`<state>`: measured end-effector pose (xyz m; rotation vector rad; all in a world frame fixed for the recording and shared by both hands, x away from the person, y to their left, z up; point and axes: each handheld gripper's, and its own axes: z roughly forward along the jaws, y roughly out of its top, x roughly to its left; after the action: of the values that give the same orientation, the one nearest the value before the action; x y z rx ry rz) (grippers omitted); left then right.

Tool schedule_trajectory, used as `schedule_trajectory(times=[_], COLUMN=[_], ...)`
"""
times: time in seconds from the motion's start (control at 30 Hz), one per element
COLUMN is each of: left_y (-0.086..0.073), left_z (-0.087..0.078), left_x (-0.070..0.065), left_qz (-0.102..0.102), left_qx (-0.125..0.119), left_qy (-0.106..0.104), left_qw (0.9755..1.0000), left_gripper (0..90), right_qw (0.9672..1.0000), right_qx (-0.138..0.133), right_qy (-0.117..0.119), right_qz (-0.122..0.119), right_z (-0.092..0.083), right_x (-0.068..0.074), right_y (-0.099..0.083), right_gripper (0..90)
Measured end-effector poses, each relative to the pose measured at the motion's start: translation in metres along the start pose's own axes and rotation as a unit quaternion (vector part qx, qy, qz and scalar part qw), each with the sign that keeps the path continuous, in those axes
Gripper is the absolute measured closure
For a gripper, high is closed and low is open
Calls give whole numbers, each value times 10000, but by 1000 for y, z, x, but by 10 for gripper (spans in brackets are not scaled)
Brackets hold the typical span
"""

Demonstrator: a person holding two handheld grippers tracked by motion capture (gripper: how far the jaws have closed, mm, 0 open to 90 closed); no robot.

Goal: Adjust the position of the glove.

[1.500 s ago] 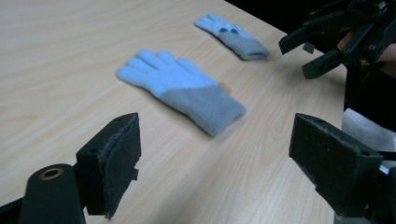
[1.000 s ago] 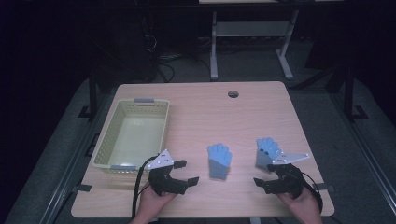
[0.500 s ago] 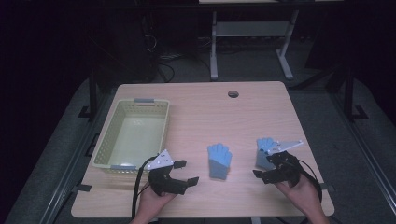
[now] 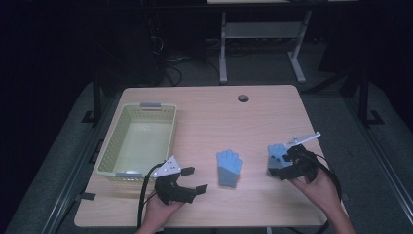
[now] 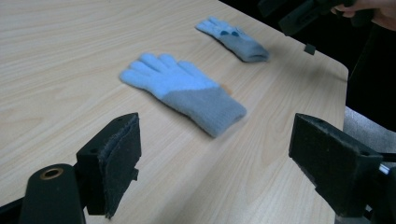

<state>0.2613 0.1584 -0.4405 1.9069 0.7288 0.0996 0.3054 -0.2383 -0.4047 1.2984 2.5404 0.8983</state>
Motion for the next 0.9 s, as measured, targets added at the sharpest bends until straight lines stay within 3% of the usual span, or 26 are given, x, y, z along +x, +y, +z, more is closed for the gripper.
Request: schedule_trajectory(times=[0.07,0.17,0.27,0.53,0.9], left_y=[0,-1,0,0,0], left_z=[1,3,2,1,3], left_x=[1,3,3,2,0], left_qz=[18,-120,-78,-59,-9], left_qx=[-11,5,-13,0,71], left_qy=[41,-5,-8,19,0], left_qw=[10000,9999,10000,10000,10000], left_gripper=[166,166,166,167,167], right_qw=[10000,9999,9998,9991,9953], right_qx=[-26,66,143,430,833], right_qy=[51,28,-29,-26,-195], right_qz=[12,-104,-154,22,462], right_z=[0,2,5,13,28], right_x=[-1,-1,-2,-18,-40], right_y=[5,15,20,34,27], right_gripper=[205,214,216,262,352])
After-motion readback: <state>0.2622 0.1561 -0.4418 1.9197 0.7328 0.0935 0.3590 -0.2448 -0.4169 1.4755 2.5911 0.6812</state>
